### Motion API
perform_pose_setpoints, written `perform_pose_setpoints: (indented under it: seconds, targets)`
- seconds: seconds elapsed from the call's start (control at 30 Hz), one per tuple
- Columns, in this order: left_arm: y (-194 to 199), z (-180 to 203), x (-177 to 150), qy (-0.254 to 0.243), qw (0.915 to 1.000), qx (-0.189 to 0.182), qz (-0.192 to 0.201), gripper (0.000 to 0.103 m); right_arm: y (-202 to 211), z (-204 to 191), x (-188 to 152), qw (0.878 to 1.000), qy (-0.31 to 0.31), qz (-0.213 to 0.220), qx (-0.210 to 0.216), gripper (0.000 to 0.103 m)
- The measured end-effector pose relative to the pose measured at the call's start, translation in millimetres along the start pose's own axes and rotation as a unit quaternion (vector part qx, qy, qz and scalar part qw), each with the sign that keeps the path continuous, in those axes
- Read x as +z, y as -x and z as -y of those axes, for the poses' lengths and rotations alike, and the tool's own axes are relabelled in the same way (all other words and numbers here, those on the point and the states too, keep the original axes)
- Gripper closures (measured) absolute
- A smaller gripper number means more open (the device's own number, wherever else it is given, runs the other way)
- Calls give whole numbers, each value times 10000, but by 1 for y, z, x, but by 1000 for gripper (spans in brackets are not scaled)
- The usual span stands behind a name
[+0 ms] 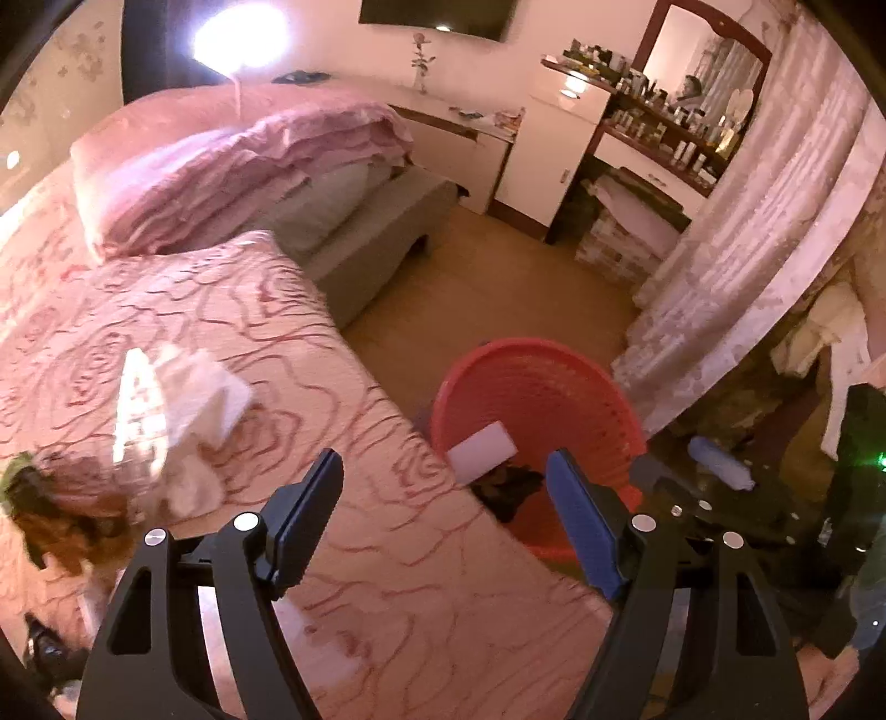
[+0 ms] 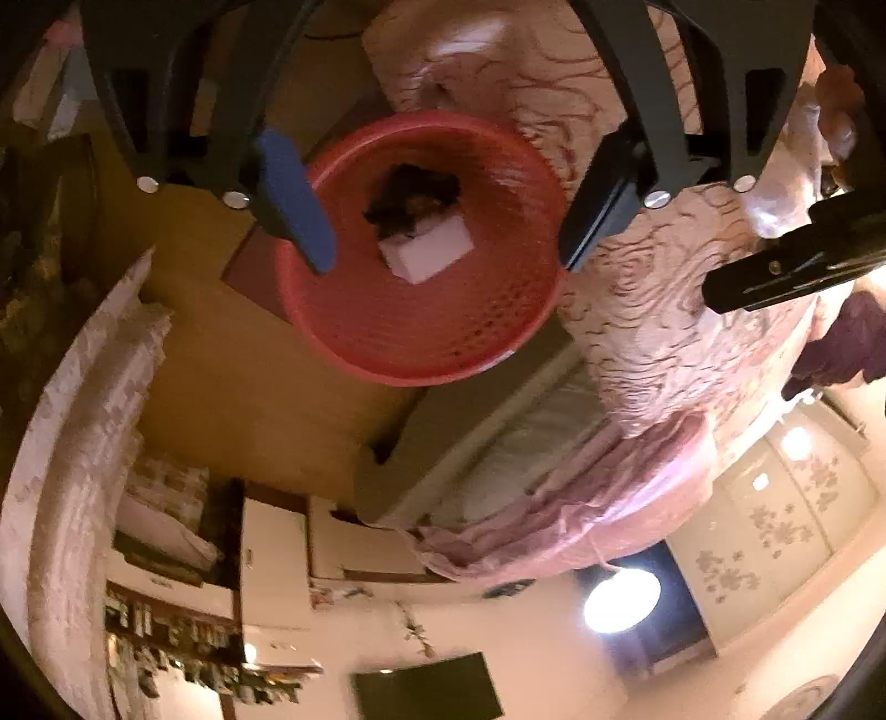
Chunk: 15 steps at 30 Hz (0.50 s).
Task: Collect trash
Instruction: 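Grasp the brown wrapper with the left tool while the right tool grasps the clear plastic bag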
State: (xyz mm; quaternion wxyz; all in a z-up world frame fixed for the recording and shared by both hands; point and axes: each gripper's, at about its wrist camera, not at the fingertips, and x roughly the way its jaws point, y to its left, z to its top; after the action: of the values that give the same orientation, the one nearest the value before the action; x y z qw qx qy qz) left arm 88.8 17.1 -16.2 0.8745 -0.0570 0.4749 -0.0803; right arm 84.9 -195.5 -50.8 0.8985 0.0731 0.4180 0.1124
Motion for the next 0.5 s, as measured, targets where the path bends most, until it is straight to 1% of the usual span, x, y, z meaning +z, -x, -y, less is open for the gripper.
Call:
perform_pose_setpoints:
  seconds: [0.13, 0.3, 0.5]
  targets:
    - [17, -17, -6, 37, 9998, 137, 112, 30, 6, -21, -3, 9995, 228, 53, 196, 18]
    - [40, -46, -11, 230, 9989, 333, 247, 28, 7, -49, -6, 9978, 503, -21, 425, 18]
    - [76, -104, -9, 457, 9953, 689, 497, 27, 7, -70, -10, 9956, 712, -94, 597, 18]
